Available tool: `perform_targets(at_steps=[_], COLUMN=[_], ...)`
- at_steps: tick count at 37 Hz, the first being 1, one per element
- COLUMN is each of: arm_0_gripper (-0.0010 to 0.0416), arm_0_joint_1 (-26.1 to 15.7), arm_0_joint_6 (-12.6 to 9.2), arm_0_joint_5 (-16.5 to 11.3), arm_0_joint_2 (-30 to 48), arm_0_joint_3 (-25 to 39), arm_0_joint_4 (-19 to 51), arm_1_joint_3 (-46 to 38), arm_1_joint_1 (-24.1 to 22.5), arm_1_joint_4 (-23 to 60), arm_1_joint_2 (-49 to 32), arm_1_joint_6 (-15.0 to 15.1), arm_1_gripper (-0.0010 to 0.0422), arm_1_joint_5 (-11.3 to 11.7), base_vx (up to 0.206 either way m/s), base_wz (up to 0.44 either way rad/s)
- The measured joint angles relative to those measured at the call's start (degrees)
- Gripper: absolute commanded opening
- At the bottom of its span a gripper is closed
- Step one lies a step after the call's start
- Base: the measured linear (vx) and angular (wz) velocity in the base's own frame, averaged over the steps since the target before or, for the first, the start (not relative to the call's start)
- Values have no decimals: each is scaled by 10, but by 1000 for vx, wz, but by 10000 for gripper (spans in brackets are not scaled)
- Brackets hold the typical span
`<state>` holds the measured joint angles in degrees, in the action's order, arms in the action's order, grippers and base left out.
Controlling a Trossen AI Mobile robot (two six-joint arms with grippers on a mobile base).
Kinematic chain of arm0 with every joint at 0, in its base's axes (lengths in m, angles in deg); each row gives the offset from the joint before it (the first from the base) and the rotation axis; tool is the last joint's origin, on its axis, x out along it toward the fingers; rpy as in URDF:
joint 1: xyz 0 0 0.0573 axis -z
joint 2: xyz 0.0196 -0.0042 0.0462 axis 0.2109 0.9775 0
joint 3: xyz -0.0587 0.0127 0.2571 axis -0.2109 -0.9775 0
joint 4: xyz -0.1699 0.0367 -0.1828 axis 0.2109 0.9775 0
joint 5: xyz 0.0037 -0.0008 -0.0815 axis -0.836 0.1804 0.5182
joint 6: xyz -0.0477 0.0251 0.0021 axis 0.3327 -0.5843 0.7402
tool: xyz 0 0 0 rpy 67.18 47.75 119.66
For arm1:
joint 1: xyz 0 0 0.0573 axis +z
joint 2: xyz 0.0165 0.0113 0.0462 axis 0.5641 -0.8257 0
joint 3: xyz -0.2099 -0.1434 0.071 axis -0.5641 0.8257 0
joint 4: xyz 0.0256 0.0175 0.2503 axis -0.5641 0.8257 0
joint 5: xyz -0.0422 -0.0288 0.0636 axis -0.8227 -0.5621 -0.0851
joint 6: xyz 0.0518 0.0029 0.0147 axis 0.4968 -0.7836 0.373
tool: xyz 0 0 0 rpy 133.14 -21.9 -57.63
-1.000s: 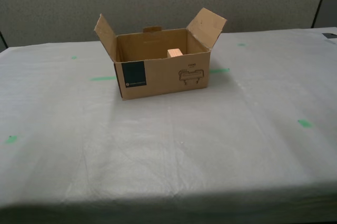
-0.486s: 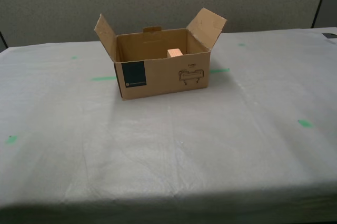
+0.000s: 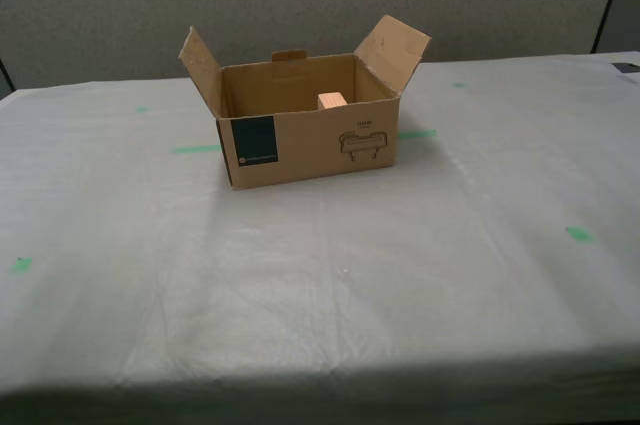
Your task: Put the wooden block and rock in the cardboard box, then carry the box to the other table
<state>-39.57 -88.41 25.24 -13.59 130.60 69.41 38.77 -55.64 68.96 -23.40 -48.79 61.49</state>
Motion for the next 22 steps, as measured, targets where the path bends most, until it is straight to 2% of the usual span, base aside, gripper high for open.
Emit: perform_targets(at_steps=[22], arm_0_gripper=[393], arm_0_joint_1=[0], arm_0_joint_6=[0], arm_0_joint_5=[0], arm_0_joint_2=[0], arm_0_joint_3=[0], arm_0_joint_4=[0], arm_1_joint_3=[0], arm_1_joint_1=[0], arm_1_joint_4=[0], arm_1_joint_2=[0], arm_1_joint_6=[0], arm_1_gripper=[398], arm_1_joint_5=[0], base_vx=[0], base_wz=[0])
